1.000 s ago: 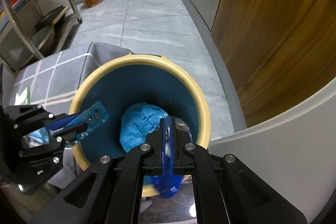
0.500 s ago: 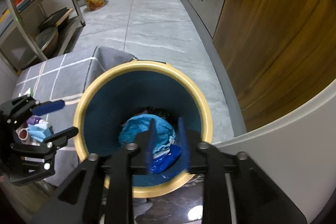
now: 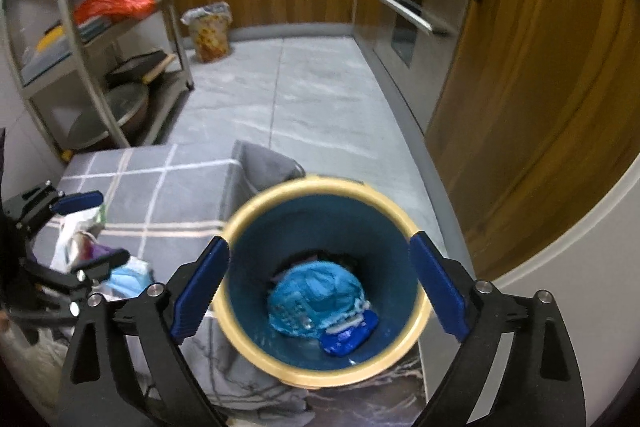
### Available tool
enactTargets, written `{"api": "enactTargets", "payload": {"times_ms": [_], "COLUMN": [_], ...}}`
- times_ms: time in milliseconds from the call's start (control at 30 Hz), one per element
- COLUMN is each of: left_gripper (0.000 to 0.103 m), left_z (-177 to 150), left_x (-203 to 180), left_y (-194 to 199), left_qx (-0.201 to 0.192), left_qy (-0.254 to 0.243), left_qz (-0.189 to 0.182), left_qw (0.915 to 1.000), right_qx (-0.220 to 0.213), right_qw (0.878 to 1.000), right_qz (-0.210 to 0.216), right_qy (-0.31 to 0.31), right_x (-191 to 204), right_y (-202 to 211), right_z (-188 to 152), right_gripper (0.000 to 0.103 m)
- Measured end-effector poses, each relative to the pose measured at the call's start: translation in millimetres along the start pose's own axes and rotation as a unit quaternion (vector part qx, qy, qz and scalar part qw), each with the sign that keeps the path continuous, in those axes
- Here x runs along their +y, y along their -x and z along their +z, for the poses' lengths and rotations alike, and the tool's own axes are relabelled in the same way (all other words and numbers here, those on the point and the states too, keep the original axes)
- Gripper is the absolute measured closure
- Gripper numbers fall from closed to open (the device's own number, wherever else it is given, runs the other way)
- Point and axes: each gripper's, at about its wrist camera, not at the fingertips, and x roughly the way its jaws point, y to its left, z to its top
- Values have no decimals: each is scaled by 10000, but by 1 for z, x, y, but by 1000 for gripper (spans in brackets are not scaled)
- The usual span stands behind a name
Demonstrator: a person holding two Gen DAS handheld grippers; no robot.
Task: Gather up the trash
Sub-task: 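Open both grippers over the bin to drop the blister and wipes pack, then move both open grippers back over the tissue and face mask on the mat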
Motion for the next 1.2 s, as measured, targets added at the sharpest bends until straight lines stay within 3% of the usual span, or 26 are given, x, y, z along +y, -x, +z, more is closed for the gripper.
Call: {"api": "enactTargets", "payload": {"times_ms": [367, 533, 700, 900, 1067, 1200], "left_gripper": [24, 22, 21, 21, 22, 24], "left_z": [-31, -53, -78, -97, -117, -123], "left_x": [87, 123, 149, 154, 158, 164], "left_y": [66, 80, 69, 51, 30, 24], "left_qx": [-234, -309, 88, 523, 905, 958], "left_qy": [881, 1359, 1622, 1376, 1181, 1435], "left_qz": [657, 831, 988, 1077, 1128, 852], "left_qw": [9937, 9867, 9818, 9832, 9824, 9813], "right_qx": [-38, 146, 585, 963, 980, 1023], "right_qw": [9993, 9979, 9912, 9933, 9921, 9889], "right_qz": [364, 510, 791, 607, 754, 943], "right_qy": [69, -366, -885, -206, 235, 520], "right_x": [66, 94, 127, 168, 182, 188], "right_y": [6, 1, -26, -62, -74, -83], "right_z": [5, -6, -33, -50, -54, -57], "right_gripper": [9, 9, 9, 9, 9, 9]}}
